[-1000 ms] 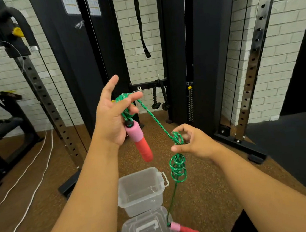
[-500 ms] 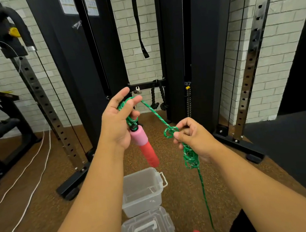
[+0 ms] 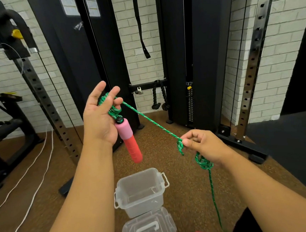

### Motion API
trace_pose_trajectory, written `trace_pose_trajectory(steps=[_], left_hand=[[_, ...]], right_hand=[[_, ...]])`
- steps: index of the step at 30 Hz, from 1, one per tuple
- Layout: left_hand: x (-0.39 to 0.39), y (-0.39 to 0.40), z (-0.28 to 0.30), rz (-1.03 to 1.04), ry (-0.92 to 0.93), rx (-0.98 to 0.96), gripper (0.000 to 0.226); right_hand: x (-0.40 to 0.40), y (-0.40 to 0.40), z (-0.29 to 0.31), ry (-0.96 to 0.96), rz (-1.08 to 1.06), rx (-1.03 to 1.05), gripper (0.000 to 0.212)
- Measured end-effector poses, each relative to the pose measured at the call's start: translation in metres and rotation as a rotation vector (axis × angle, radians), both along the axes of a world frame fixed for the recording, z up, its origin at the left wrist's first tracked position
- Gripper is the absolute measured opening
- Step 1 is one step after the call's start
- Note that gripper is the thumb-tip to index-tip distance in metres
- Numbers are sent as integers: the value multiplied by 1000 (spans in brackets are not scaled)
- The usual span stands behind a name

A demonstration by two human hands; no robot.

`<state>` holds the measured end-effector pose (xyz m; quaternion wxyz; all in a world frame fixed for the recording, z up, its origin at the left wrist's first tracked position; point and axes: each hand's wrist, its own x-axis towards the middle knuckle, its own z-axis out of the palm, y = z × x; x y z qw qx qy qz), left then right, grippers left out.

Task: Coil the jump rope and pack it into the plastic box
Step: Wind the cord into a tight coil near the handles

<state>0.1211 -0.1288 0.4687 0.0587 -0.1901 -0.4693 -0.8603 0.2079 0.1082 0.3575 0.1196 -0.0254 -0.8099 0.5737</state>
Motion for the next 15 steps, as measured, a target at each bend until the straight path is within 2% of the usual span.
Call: trace_pose_trajectory(steps=[3, 5, 11, 15], left_hand=[[0, 1, -3, 13, -16, 2, 35], [-2, 1, -4, 16, -23, 9, 35], [-4, -4, -2, 24, -8, 31, 35], [-7, -12, 2, 30, -5, 65, 35]], right_hand=[[0, 5, 0, 10, -49, 81, 8], [-1, 8, -2, 36, -81, 33, 12], [-5, 27, -15, 31, -300, -576, 17], [-11, 57, -33, -117, -635, -768, 16]])
